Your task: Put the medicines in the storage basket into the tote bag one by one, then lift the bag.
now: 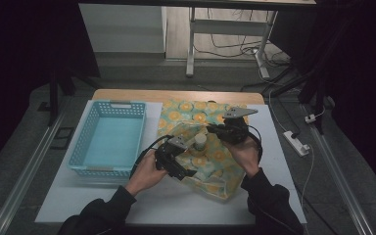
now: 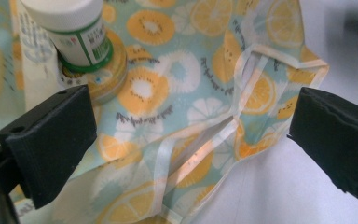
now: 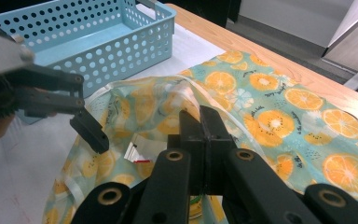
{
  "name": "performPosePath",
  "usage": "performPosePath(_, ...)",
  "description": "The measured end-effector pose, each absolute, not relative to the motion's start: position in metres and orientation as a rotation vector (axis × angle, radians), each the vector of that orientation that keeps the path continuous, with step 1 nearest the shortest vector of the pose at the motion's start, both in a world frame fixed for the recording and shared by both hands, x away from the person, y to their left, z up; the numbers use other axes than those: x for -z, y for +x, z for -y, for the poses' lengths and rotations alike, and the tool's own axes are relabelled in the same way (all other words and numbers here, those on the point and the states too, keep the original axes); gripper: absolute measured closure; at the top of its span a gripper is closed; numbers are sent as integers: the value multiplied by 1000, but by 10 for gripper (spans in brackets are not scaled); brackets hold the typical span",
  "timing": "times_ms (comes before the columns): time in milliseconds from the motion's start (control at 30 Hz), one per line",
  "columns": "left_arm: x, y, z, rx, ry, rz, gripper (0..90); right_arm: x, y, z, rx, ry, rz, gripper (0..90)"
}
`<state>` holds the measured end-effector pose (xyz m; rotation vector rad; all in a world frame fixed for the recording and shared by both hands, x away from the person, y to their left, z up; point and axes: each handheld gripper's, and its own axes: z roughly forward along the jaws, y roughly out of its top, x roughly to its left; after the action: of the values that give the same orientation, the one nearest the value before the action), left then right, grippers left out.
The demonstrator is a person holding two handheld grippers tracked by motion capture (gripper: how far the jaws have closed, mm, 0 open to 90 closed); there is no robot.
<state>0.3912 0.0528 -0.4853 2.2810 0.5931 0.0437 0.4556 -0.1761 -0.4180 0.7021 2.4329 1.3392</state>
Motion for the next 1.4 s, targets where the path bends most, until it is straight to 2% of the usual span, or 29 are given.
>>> performPosePath(933,522,401,-44,15,2390,-589,66,419,455,175,-1332,701,-2440,899)
performPosePath(1067,525,400,-45,-11,2419,-589,141,420,455,175,-1331,702,-2442,898)
performPosePath(1400,524,396,-48,-97,2470,-562,479,420,455,176,-1328,704,-2442,898)
